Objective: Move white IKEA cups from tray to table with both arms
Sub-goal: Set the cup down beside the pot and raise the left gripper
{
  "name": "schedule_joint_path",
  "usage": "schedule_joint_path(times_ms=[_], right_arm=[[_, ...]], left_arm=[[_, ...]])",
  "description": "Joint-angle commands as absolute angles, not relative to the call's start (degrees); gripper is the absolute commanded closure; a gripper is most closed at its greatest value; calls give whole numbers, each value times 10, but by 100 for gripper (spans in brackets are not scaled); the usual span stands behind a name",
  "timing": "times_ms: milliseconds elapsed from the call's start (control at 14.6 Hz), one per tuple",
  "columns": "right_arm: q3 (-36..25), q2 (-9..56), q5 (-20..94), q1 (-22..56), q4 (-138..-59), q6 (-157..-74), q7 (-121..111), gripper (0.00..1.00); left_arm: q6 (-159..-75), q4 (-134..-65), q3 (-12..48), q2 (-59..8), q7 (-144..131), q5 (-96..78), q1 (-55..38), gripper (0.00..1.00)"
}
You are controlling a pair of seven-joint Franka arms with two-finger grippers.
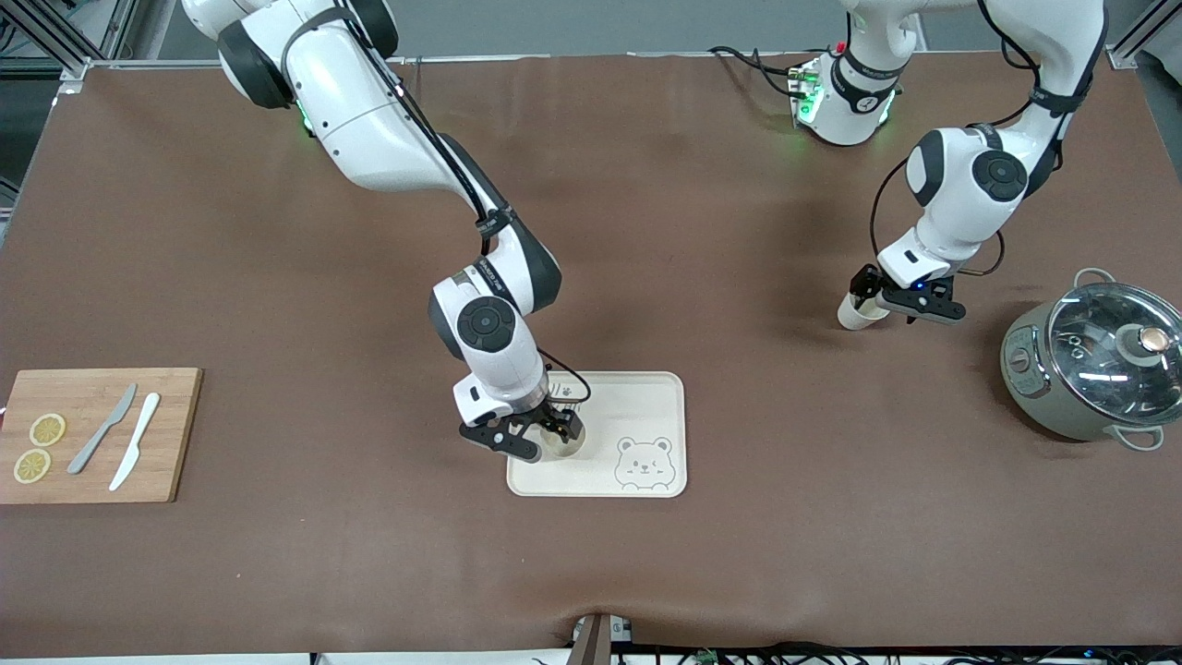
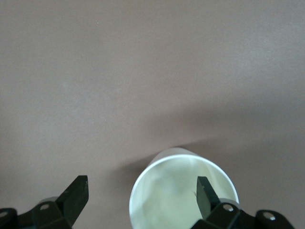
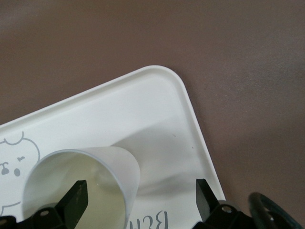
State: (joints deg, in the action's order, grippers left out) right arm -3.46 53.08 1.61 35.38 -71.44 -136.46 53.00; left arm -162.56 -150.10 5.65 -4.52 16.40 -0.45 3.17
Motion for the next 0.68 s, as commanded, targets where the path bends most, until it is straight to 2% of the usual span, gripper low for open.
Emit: schedule_joint_path(times_ms=[0, 342, 616], right_arm=[[-39, 541, 3, 359, -697, -1363, 546, 0], [-39, 540, 4, 360, -697, -1367, 545, 43], [-39, 541, 3, 360, -699, -1376, 544, 76]], left_arm=[[-1530, -1503, 60, 35, 173, -25, 36, 0], [-1331, -1429, 57, 102, 158, -25, 36, 0], [-1233, -1293, 54, 69, 101, -33, 60, 0]])
